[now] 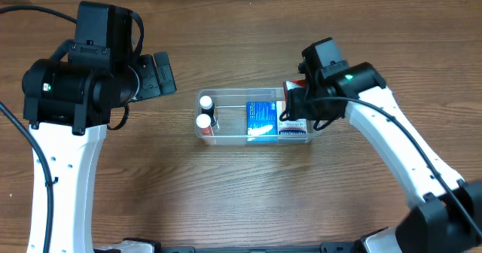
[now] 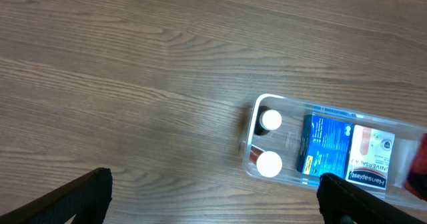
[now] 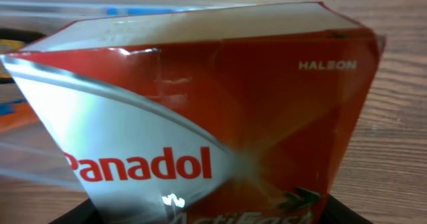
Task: Pack container
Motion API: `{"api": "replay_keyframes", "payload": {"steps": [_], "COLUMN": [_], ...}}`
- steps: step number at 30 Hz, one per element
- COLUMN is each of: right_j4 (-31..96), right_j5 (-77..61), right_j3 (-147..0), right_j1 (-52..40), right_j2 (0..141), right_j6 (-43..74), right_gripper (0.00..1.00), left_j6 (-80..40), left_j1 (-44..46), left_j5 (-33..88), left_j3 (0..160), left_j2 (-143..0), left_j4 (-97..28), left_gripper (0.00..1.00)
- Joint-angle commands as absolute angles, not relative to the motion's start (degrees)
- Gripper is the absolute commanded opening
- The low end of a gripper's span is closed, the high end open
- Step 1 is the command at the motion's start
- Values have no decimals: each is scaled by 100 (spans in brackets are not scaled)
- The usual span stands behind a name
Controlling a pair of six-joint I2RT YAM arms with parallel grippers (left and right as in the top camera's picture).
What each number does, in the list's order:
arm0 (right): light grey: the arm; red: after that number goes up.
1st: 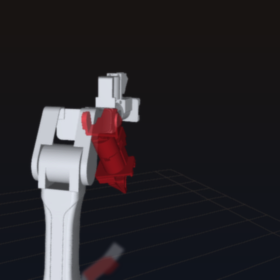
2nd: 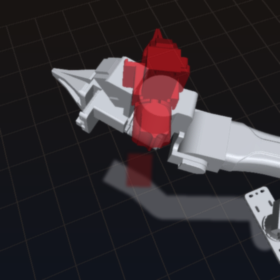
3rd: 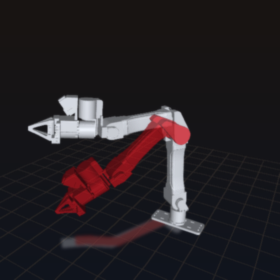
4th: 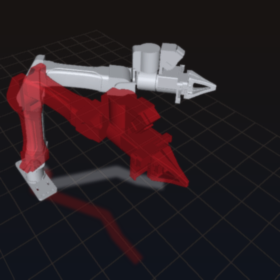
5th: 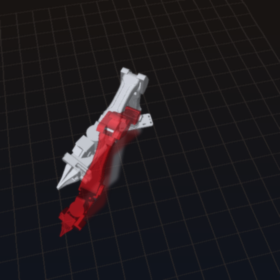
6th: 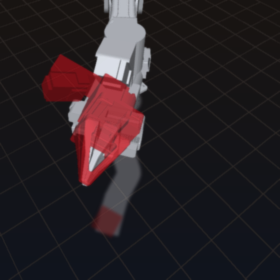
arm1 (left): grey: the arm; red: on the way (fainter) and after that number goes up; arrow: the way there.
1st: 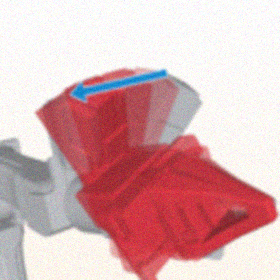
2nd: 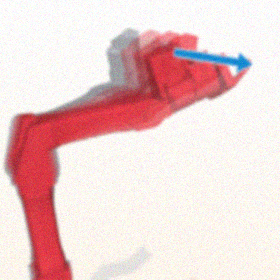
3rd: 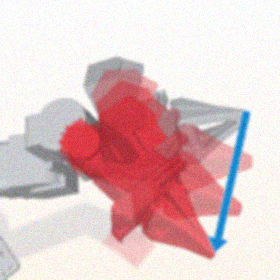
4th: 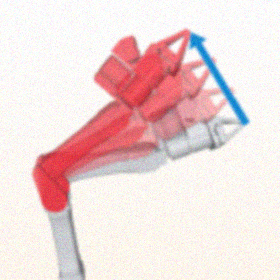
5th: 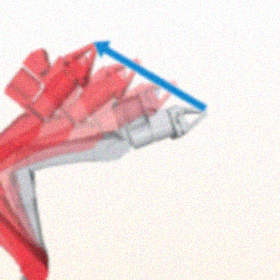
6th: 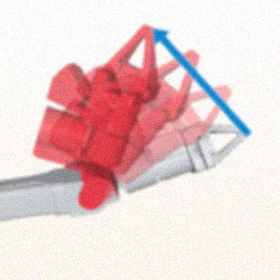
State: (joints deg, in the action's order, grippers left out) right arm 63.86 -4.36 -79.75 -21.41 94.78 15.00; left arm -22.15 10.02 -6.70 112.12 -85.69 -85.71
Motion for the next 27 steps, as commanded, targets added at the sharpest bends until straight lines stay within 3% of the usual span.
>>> {"api": "replay_keyframes", "payload": {"steps": [1, 6, 8, 9, 18, 21, 27], "right_j4": [6346, 6348, 6333, 6326, 6399, 6578, 5929], "right_j5": [-414, -419, -416, -416, -370, 296, 738], "right_j3": [-7937, -7935, -7935, -7935, -8361, -8986, -9266], "right_j1": [-2143, -2143, -2143, -2141, -2141, -2091, -1164], "right_j2": [9839, 10232, 10235, 10235, 9974, 9341, 8508], "right_j6": [1518, 1518, 1516, 1516, 1498, 1785, 1940], "right_gripper": [66, 67, 93, 100, 100, 100, 100], "left_j6": [-2167, -2167, -2167, -2167, -2165, -2145, -2119], "left_j1": [976, 976, 976, 976, 976, 976, 976], "left_j5": [-655, -657, -657, -657, -657, -659, -663], "left_j3": [11222, 11222, 11222, 11222, 11222, 11222, 11222], "left_j2": [-8615, -8615, -8615, -8615, -8615, -8615, -8615], "left_j4": [-8549, -8562, -8565, -8565, -8569, -8611, -8654], "left_gripper": [100, 100, 100, 100, 100, 100, 100]}}
